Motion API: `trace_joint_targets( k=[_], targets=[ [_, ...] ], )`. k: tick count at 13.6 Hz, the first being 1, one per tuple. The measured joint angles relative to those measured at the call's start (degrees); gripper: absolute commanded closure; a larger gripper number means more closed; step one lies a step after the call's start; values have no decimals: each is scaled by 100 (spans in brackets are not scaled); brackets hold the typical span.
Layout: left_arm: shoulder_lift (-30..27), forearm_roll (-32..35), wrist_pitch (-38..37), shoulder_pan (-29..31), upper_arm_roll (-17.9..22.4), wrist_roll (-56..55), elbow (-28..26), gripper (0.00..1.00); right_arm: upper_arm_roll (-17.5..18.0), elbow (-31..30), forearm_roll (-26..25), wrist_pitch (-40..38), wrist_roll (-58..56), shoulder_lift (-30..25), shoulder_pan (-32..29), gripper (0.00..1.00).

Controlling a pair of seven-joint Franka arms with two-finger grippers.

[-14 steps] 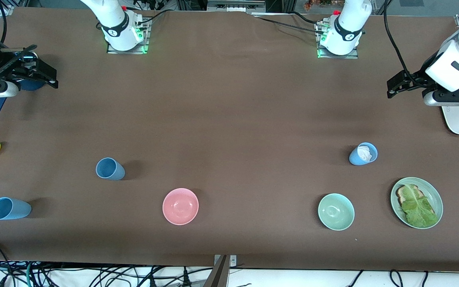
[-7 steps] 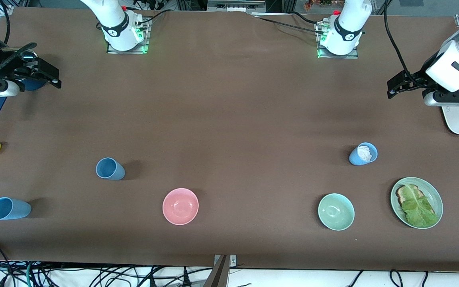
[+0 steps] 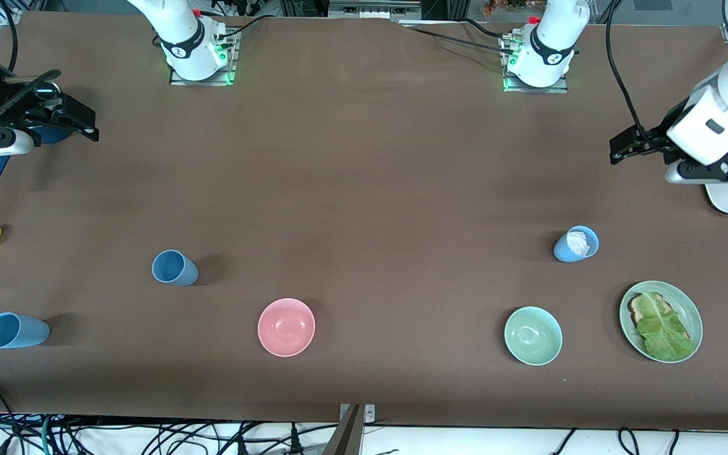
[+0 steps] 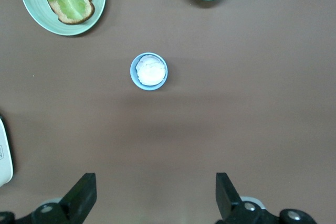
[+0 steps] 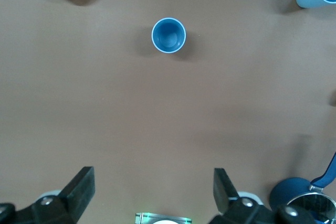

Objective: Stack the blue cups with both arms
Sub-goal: 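Reach the left gripper to the tissue-filled light blue cup and grasp it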

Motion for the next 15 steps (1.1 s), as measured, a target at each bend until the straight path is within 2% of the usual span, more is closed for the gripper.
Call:
trace_joint_targets(
  k=[2,5,8,10,13,15],
  targets=[
    [232,49,178,50,15,44,0,0,-4,0,0,0,0,0,0,0],
    [566,180,667,322,21,762,-4,0,-6,-1,0,1,1,1,0,0],
    [965,428,1388,572,28,1126,-194,0,-8,-3,0,1,1,5,0,0],
    [1230,704,2121,577,21,1140,-565,0,-8,-4,0,1,1,8,0,0],
    [1473,744,3601,610,17,1139,-1478,0,-8,-7,0,1,1,13,-1,0],
    [1626,744,4079,696,21,1139,-1849,0,-8,-9,0,1,1,18,0,0]
  ],
)
